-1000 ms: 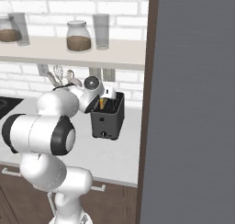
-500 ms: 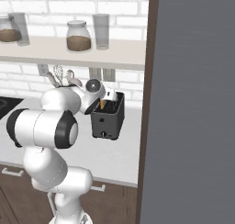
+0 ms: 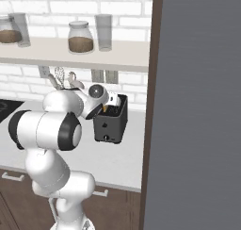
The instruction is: Start the toaster. Once the lever pops up, take the bread to the plate on the dining counter.
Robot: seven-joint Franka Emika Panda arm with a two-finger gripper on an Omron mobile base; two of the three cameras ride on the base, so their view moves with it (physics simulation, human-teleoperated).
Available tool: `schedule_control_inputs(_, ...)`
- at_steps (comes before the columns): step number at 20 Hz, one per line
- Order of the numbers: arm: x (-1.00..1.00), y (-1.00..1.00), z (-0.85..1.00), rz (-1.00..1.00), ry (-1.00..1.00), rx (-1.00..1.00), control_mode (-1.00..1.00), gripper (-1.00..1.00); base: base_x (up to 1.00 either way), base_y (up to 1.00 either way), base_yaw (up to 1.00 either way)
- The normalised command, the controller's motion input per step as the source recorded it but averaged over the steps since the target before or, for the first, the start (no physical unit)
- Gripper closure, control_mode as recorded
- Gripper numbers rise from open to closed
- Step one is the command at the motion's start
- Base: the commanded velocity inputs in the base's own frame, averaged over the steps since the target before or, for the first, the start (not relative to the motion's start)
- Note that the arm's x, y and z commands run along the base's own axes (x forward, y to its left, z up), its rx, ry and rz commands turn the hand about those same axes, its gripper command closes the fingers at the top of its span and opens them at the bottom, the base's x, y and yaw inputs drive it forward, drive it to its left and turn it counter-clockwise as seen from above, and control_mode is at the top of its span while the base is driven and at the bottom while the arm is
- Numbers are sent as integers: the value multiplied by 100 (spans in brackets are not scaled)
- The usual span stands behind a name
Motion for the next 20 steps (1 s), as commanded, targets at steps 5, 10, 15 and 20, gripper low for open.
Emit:
schedule_control_inputs(5,-6,-2,18,0,0,0,-100,100,0,0,0)
schedule_control_inputs(10,-18,0,65,0,0,0,-100,100,0,0,0)
schedule_control_inputs(15,-25,-2,39,0,-2,0,-100,100,0,0,0)
schedule_control_inputs(20,-23,-12,61,0,-2,0,-100,100,0,0,0)
